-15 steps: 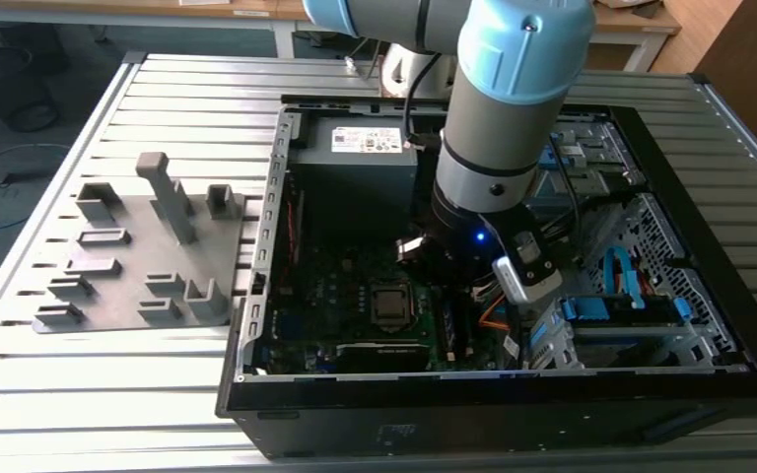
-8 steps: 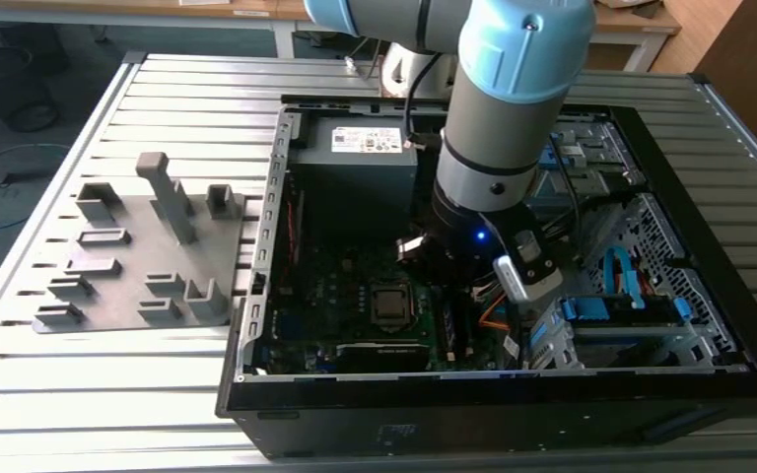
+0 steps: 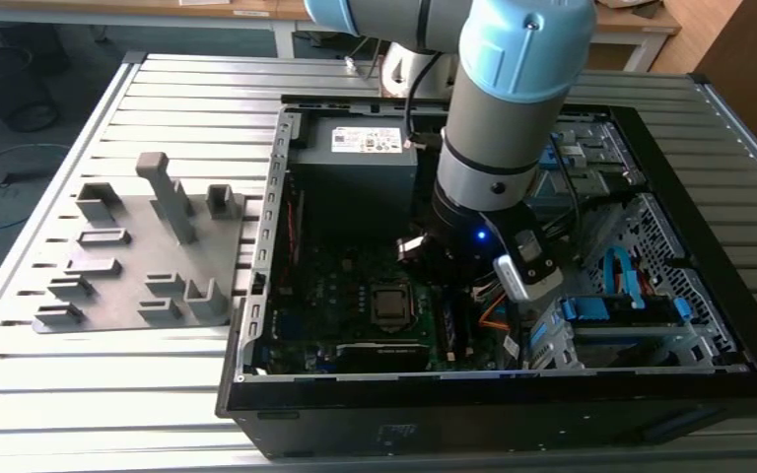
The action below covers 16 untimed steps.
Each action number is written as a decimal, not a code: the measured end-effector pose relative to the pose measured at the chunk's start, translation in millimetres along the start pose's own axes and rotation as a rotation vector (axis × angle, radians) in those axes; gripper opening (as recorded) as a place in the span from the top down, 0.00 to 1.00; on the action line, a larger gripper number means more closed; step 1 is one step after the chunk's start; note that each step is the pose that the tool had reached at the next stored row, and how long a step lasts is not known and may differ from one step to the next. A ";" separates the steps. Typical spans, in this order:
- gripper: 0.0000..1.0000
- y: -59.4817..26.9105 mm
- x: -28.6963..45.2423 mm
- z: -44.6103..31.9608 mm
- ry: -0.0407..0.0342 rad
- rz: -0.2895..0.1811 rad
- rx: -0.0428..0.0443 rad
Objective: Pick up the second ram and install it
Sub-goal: 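Insert the second ram into the second slot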
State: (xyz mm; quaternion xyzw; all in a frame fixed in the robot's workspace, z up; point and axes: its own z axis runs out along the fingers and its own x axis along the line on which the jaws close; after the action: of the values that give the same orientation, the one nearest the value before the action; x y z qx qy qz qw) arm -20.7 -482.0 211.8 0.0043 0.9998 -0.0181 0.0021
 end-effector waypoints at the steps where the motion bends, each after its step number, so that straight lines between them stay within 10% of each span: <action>1: 0.86 -0.6 0.0 0.0 0.0000 0.000 0.0002; 16: 0.86 -5.6 0.0 -1.6 0.0000 0.000 0.0003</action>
State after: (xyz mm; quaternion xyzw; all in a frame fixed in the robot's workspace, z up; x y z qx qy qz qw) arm -20.8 -487.5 213.6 0.0042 0.9998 -0.0183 0.0021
